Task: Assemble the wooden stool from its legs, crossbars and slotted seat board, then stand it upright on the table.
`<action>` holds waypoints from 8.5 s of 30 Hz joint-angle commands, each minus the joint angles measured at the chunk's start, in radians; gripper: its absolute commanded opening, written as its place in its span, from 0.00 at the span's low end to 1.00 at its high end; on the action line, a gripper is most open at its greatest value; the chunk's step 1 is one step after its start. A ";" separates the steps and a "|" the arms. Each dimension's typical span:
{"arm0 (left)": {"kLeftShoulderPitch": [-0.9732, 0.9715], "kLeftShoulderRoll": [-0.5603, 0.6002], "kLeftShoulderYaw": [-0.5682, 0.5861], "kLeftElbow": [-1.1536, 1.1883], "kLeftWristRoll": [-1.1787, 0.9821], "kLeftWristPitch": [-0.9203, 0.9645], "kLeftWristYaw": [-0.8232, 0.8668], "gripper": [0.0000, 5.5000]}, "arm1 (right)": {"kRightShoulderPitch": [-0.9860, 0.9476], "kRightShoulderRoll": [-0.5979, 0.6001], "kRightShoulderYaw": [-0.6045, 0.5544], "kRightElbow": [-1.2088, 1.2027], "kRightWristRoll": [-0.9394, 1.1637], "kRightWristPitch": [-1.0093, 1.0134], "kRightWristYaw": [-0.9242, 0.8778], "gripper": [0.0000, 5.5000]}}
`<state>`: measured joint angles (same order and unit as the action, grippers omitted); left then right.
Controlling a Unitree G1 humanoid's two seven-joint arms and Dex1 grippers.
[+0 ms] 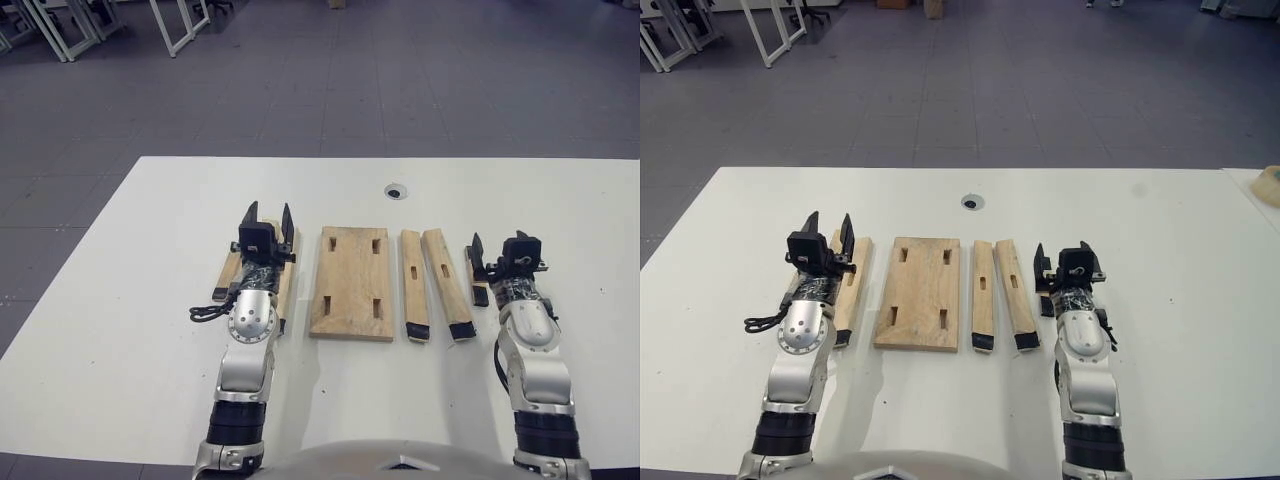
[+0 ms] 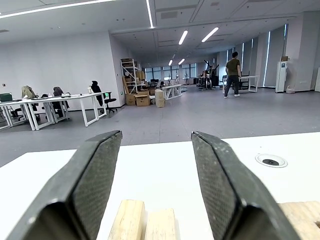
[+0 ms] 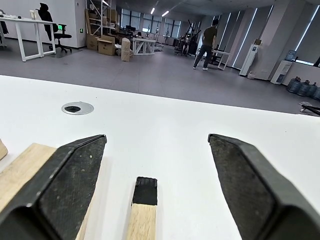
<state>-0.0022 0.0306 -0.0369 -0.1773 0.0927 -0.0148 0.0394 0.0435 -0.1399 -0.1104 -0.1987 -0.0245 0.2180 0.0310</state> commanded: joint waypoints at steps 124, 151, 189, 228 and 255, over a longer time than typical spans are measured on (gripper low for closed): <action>-0.057 0.277 0.271 0.036 -0.585 0.506 -0.125 0.08 | -0.145 -0.319 0.198 -0.091 0.116 -0.045 0.526 0.50; -0.268 0.305 0.351 -0.223 -0.469 0.518 -0.094 0.34 | -0.130 -0.313 0.197 -0.091 0.105 -0.045 0.516 0.50; 0.348 0.195 0.220 -0.192 -0.366 0.193 -0.299 0.66 | -0.077 -0.296 0.205 -0.132 0.102 -0.022 0.481 0.50; -0.236 0.277 0.223 -0.194 -1.565 1.041 -0.464 0.37 | -0.420 -0.295 -0.198 0.056 1.522 1.018 0.521 0.92; -0.203 0.374 0.132 -0.220 -1.567 1.028 -0.535 0.37 | -0.488 -0.389 -0.079 0.048 1.536 0.976 0.567 0.37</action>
<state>-0.1995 0.3969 0.0859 -0.3879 -1.4799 1.0395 -0.4855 -0.4539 -0.4941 -0.2022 -0.1324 1.5567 1.1924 0.5691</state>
